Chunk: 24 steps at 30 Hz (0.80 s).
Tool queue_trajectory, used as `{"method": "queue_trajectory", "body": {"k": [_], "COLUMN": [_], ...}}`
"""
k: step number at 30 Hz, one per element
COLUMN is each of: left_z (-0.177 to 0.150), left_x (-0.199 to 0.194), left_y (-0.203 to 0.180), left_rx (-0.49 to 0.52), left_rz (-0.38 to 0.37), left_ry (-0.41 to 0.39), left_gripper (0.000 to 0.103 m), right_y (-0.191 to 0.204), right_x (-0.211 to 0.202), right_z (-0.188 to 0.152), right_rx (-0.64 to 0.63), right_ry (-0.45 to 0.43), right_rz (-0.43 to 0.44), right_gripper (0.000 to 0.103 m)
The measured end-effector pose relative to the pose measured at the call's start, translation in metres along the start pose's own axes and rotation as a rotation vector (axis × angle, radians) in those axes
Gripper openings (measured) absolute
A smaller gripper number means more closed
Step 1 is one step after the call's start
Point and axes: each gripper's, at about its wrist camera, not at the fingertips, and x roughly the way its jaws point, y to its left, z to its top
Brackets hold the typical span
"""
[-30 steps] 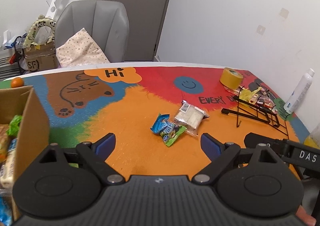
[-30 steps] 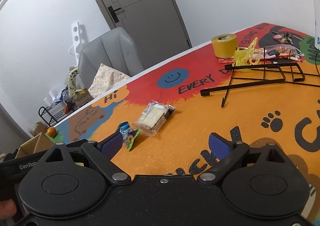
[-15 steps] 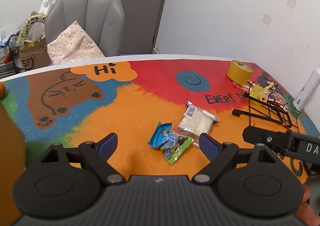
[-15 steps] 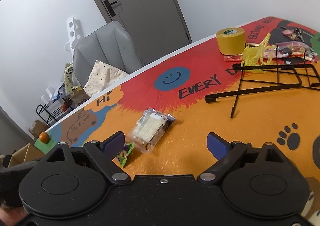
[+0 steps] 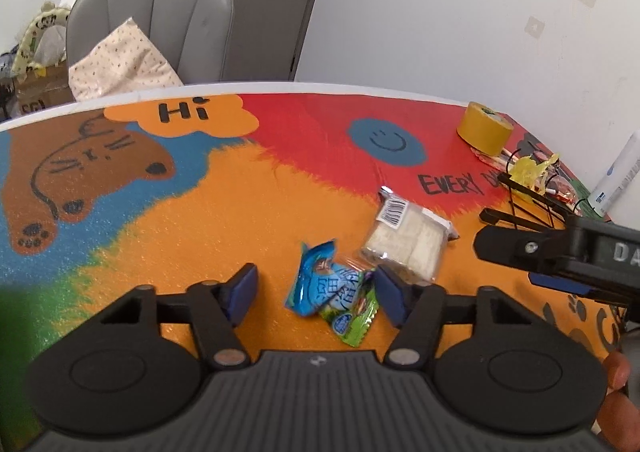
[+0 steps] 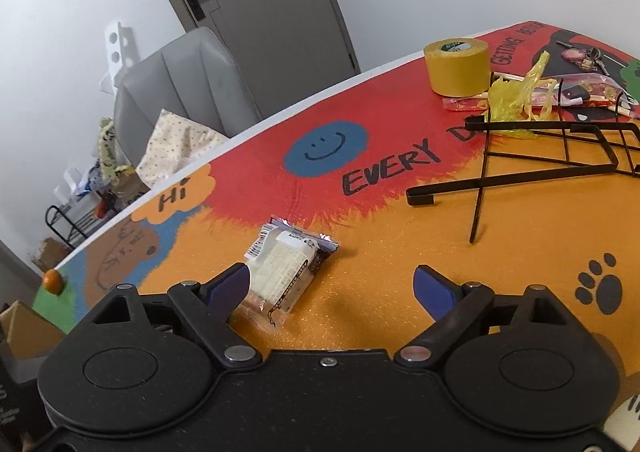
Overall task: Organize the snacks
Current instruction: 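Grasp the blue-green wrapped snack with the left gripper while the right gripper grasps the white cake pack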
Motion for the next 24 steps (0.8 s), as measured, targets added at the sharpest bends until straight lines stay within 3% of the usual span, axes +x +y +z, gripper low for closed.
{"method": "queue_trajectory", "body": {"k": [2,3,9,21,24], "left_z": [0.002,0.003,0.006,0.02,0.02], "left_x": [0.0,0.001,-0.001,-0.011,-0.012], "left_y": [0.0,0.002,0.015,0.055,0.058], "left_rx": [0.028,0.017,-0.031,-0.178,-0.197], "left_rz": [0.005,-0.007,-0.013,0.092,0.112], "left_ry": [0.004,0.01,0.012,-0.046,-0.057], "left_gripper": [0.042,0.03,0.028,0.028,0.028], "right_y": [0.004,0.008,0.025,0.054,0.057], "right_x": [0.005,0.008,0.019,0.048,0.057], "right_z": [-0.001,-0.002,-0.003,0.003,-0.002], "right_rx": [0.006,0.001,-0.018,-0.06,-0.082], "right_ry": [0.006,0.008,0.01,0.025,0.055], "right_rz": [0.005,0.006,0.0,-0.05,-0.094], "right_gripper": [0.091,0.091,0.091,0.091,0.084]}}
